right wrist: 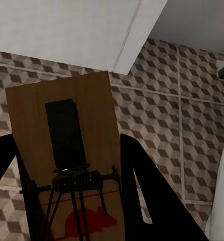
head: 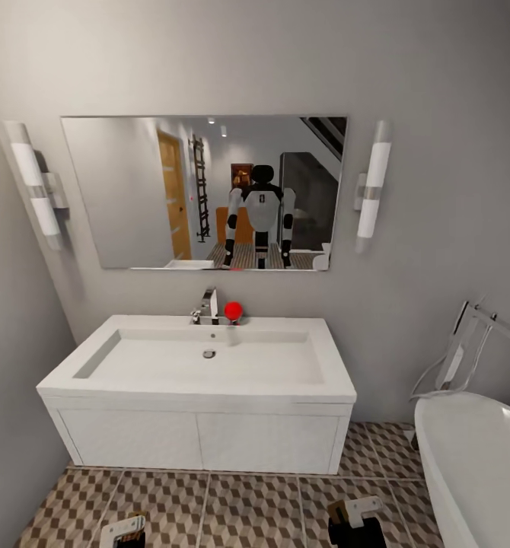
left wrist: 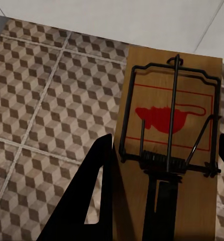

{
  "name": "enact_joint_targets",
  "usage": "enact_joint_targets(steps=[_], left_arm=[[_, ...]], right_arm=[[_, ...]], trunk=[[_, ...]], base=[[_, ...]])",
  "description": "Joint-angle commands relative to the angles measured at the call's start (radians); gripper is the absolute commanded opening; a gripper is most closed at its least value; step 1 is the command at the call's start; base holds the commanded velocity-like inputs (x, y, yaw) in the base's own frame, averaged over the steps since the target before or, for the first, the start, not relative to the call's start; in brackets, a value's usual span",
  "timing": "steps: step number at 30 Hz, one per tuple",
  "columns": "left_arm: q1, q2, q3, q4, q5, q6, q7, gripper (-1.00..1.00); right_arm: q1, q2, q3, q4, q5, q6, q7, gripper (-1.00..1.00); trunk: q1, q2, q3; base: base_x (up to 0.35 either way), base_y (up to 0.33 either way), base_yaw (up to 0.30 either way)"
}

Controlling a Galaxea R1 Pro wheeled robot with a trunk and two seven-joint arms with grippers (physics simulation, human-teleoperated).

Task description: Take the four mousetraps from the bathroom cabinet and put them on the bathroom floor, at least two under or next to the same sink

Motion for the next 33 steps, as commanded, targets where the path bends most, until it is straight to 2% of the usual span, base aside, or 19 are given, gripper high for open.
enact_joint_targets(steps=[1, 10, 19, 33], left_arm=[[0.0, 0.001, -0.01, -0.002, 0.002, -0.002, 0.01, -1.0], [0.0, 0.001, -0.008, -0.001, 0.001, -0.002, 0.013, -1.0], [0.0, 0.001, -0.008, -0.001, 0.001, 0.0, 0.013, -1.0], [0.0, 0.001, -0.008, -0.001, -0.001, 0.0, 0.015, -1.0]], right_arm=[[0.0, 0.0, 0.003, 0.001, 0.004, -0.002, -0.005, -1.0], [0.0, 0.0, 0.004, 0.001, 0.004, -0.002, -0.005, -1.0], [0.0, 0.0, 0.003, 0.001, 0.004, -0.002, -0.005, -1.0], [0.0, 0.0, 0.003, 0.001, 0.004, -0.002, -0.005, -1.0]], trunk=[[0.0, -0.001, 0.0], [0.0, -0.001, 0.002], [0.0, -0.001, 0.002], [0.0, -0.001, 0.002]], base=[[0.0, 0.0, -0.115], [0.009, 0.0, -0.088], [0.222, 0.0, -0.005], [0.052, 0.0, 0.0]])
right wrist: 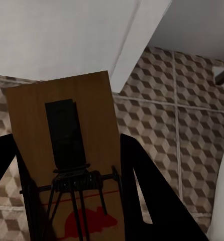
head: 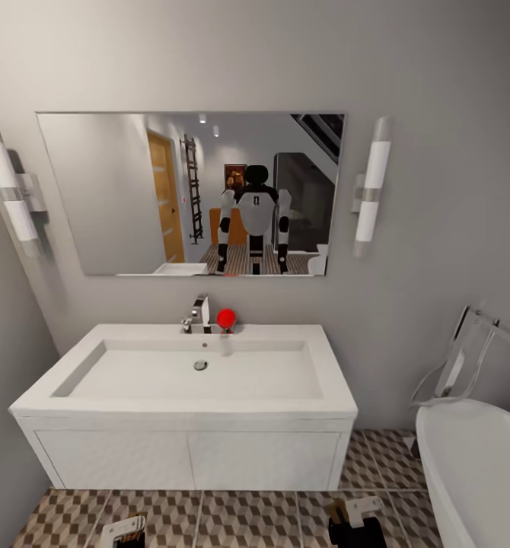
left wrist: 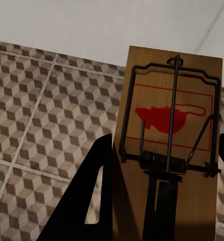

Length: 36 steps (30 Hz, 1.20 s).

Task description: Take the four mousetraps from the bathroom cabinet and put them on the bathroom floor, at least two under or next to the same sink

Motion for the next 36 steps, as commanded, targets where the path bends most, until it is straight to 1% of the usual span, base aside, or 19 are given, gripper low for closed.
enact_joint_targets(steps=[1, 7, 25, 33, 36], left_arm=[[0.0, 0.001, -0.009, -0.002, 0.002, -0.002, 0.011, -1.0], [0.0, 0.001, -0.009, -0.002, 0.003, -0.001, 0.011, -1.0], [0.0, 0.002, -0.012, -0.002, 0.006, -0.001, -0.011, -1.0], [0.0, 0.001, -0.01, -0.003, 0.006, 0.0, -0.013, -1.0], [0.0, 0.0, -0.011, -0.003, 0.007, 0.015, -0.013, -1.0]], right_arm=[[0.0, 0.0, 0.003, 0.001, 0.004, -0.002, -0.005, -1.0], [0.0, 0.0, 0.004, 0.001, 0.005, -0.002, -0.005, -1.0], [0.0, -0.001, 0.004, 0.001, 0.008, -0.002, -0.005, -1.0], [0.0, -0.001, 0.004, 0.001, 0.006, -0.002, -0.005, -1.0], [0.0, -0.001, 0.004, 0.001, 0.007, -0.002, -0.005, -1.0]], trunk=[[0.001, -0.001, 0.0], [0.001, -0.001, 0.0], [0.001, -0.001, 0.0], [0.031, -0.057, -0.025], [0.043, -0.078, -0.035]], base=[[0.173, 0.0, 0.0], [0.091, 0.0, 0.0], [0.003, 0.0, 0.0], [0.0, 0.0, 0.0], [0.0, 0.0, 0.0]])
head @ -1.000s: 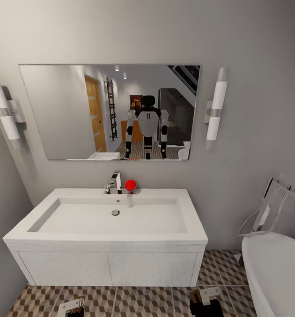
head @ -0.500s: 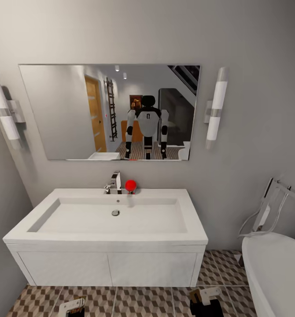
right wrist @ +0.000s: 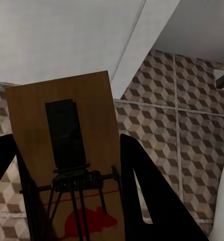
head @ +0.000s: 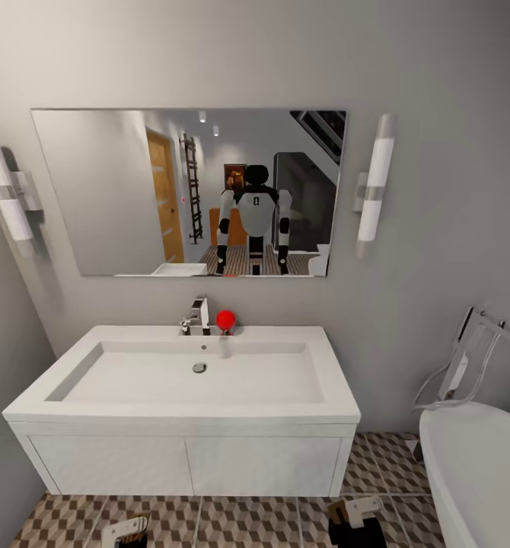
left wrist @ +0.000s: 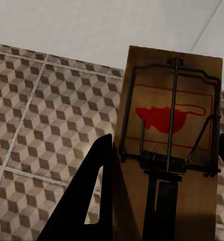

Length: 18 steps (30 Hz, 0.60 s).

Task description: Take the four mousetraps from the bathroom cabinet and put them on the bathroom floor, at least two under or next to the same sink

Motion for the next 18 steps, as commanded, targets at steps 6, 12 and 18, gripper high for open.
enact_joint_targets(steps=[6, 12, 18], left_arm=[[-0.001, 0.0, -0.008, -0.002, 0.002, 0.023, 0.018, -1.0], [-0.001, 0.0, -0.008, -0.002, 0.002, 0.026, 0.021, -1.0], [-0.001, 0.0, -0.007, -0.003, 0.002, 0.025, 0.023, -1.0]], right_arm=[[-0.001, 0.0, 0.003, 0.001, 0.003, -0.002, -0.005, -1.0], [-0.001, 0.0, 0.003, 0.001, 0.002, -0.002, -0.005, -1.0], [-0.001, 0.0, 0.003, 0.002, 0.0, -0.002, -0.005, -1.0]], trunk=[[0.024, -0.044, -0.021], [0.047, -0.086, -0.04], [0.07, -0.128, -0.059]], base=[[0.0, 0.0, 0.0], [0.0, 0.0, 0.0], [0.0, 0.0, 0.0]])
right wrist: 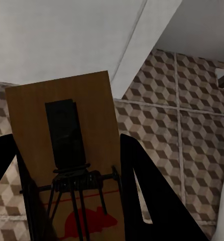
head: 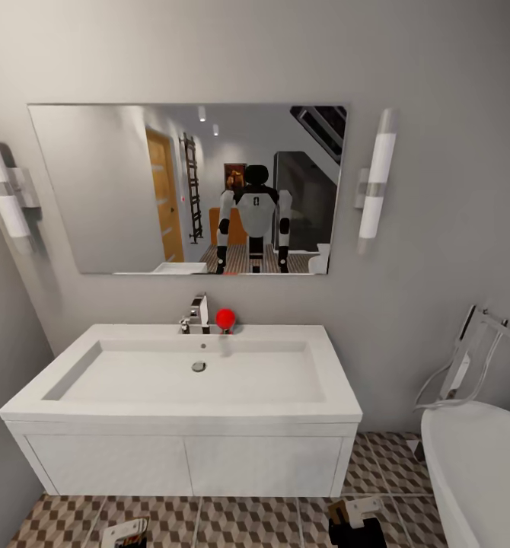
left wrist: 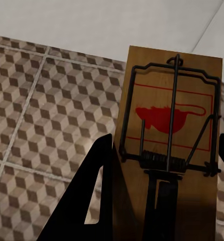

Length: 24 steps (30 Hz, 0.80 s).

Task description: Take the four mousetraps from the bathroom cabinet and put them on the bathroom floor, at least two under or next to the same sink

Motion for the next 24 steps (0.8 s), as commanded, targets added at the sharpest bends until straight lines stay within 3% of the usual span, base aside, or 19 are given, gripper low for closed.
enact_joint_targets(steps=[1, 6, 11, 17, 24], left_arm=[[-0.001, 0.001, -0.009, -0.003, 0.003, -0.002, 0.011, -1.0], [0.0, 0.002, -0.007, -0.007, 0.005, -0.003, 0.01, -1.0], [-0.001, 0.001, -0.006, -0.011, 0.006, -0.003, 0.012, -1.0], [-0.001, 0.001, -0.005, -0.012, 0.006, -0.004, 0.016, -1.0], [-0.001, 0.001, -0.004, -0.019, 0.009, -0.005, 0.086, -1.0]], right_arm=[[-0.001, 0.0, 0.003, 0.001, 0.004, -0.002, -0.005, -1.0], [-0.001, 0.0, 0.003, 0.002, 0.003, 0.002, 0.002, -1.0], [-0.001, -0.006, 0.002, 0.009, 0.001, 0.003, 0.086, -1.0], [-0.001, -0.014, 0.001, 0.018, 0.001, 0.008, 0.116, -1.0], [-0.001, -0.014, 0.001, 0.05, 0.001, 0.012, 0.115, -1.0]], trunk=[[0.004, -0.009, -0.005], [0.023, -0.044, -0.021], [0.043, -0.079, -0.036], [0.066, -0.121, -0.055], [0.092, -0.17, -0.077]], base=[[0.0, 0.0, 0.0], [0.0, 0.0, 0.0], [0.0, 0.0, 0.0], [0.0, 0.0, 0.0], [0.0, 0.0, 0.0]])
